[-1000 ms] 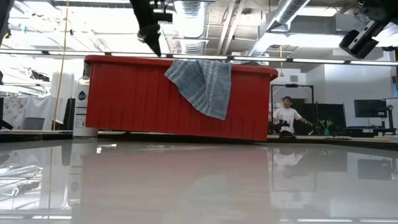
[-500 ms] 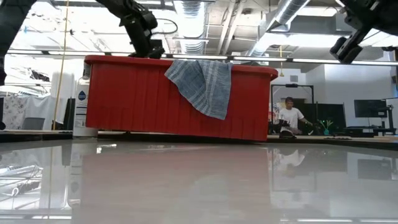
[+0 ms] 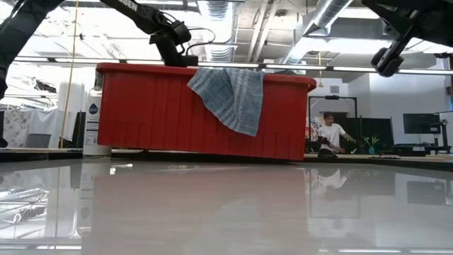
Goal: Fold Laundry from Bin
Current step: Fold the light blue shirt
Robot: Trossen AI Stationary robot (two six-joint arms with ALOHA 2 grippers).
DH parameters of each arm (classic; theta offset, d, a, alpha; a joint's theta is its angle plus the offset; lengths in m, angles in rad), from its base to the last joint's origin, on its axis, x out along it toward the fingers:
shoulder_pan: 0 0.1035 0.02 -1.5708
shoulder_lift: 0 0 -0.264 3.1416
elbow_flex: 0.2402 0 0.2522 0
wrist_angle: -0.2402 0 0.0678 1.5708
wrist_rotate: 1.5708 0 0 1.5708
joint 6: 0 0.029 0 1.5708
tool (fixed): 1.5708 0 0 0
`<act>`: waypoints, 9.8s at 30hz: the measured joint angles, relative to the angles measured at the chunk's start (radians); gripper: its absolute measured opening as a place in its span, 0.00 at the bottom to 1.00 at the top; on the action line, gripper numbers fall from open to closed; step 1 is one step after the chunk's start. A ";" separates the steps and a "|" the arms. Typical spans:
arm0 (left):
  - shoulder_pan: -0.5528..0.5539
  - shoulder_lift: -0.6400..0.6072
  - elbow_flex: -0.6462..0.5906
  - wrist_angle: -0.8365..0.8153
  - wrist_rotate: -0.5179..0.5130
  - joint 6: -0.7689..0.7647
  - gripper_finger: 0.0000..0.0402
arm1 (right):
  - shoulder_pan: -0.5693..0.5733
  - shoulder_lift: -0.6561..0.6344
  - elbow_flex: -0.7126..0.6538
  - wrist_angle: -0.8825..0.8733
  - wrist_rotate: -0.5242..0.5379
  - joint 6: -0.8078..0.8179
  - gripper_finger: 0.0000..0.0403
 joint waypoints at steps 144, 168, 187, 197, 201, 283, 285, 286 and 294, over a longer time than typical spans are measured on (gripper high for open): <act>-1.561 -0.346 0.475 -0.795 0.057 -1.627 0.00 | -0.357 0.900 1.268 -0.846 -0.357 -1.116 0.53; -1.760 -0.180 0.475 -0.818 -0.136 -1.995 0.00 | -0.399 1.125 1.268 -0.691 -0.265 -1.081 0.53; -1.754 -0.174 0.475 -0.809 -0.262 -2.020 0.00 | -0.406 1.284 1.375 -0.770 -0.092 -1.112 0.53; -1.753 -0.160 0.475 -0.807 -0.247 -1.994 0.00 | -0.381 1.327 1.385 -0.834 -0.068 -0.970 0.53; -1.753 -0.160 0.475 -0.807 -0.246 -1.994 0.00 | -0.383 1.371 1.384 -0.854 -0.055 -0.965 0.53; -2.095 -0.048 0.476 0.467 -0.401 -1.158 0.00 | 1.004 1.304 2.137 -0.502 1.197 -1.556 0.05; -2.115 -0.055 0.476 0.448 -0.484 -1.080 0.00 | 0.991 1.329 2.172 -0.517 1.197 -1.568 0.05; -2.125 -0.062 0.476 0.438 -0.532 -1.039 0.00 | 0.983 1.335 2.176 -0.518 1.192 -1.570 0.05; -2.137 -0.143 0.477 0.212 -1.145 -0.957 0.00 | 0.822 1.308 2.176 -0.616 1.248 -1.531 0.05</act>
